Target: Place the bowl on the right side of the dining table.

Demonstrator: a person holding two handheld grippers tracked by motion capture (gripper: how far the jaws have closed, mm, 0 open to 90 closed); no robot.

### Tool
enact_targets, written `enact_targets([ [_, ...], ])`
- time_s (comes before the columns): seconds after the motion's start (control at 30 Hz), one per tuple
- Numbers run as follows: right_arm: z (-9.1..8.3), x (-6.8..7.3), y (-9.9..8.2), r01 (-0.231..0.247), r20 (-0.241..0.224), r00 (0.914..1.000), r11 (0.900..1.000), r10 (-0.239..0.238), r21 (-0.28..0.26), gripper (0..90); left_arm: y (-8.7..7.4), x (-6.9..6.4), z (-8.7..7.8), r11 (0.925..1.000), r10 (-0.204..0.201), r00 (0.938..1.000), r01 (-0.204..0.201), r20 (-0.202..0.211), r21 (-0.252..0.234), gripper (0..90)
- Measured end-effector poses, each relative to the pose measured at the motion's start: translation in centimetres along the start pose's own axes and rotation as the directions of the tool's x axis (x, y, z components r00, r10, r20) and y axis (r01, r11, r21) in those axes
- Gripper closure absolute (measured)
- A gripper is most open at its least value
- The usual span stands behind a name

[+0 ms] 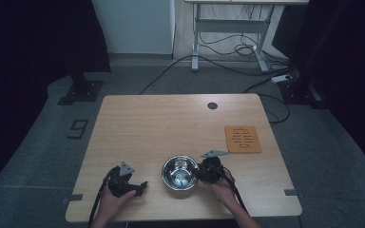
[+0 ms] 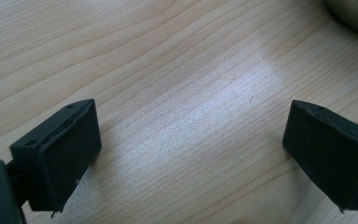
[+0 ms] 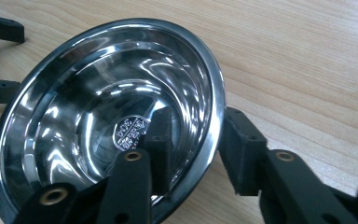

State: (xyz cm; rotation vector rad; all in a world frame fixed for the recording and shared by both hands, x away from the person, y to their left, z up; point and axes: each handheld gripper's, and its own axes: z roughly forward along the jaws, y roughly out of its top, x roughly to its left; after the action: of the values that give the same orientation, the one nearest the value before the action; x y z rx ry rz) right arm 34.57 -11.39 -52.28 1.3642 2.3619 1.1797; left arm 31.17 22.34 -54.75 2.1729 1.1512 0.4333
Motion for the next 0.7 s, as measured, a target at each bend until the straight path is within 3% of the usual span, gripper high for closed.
enact_targets([
  [0.23,0.5,-0.3,0.5,-0.012,-0.015,0.9998,0.9999,0.012,0.010,75.5,0.0,0.0,0.0,1.0000,0.000,1.0000,0.000,0.000,0.000,3.8],
  [0.43,0.8,-0.8,1.3,-0.022,-0.084,0.9962,0.9993,0.024,0.032,81.2,0.0,0.0,0.0,1.0000,0.000,1.0000,0.000,0.000,0.000,3.7],
  [0.53,0.7,-0.9,1.3,-0.025,-0.097,0.9949,0.9993,0.028,0.029,81.7,0.0,0.0,0.0,1.0000,0.000,1.0000,0.000,0.000,0.000,3.8],
  [0.63,0.2,-1.3,1.4,-0.065,-0.146,0.9871,0.9978,0.066,0.012,82.8,0.0,0.0,0.0,1.0000,0.000,1.0000,0.000,0.000,0.000,3.8],
  [0.7,0.1,-1.4,1.4,-0.073,-0.153,0.9855,0.9973,0.074,0.009,82.9,0.0,0.0,0.0,1.0000,0.000,1.0000,0.000,0.000,0.000,3.8],
])
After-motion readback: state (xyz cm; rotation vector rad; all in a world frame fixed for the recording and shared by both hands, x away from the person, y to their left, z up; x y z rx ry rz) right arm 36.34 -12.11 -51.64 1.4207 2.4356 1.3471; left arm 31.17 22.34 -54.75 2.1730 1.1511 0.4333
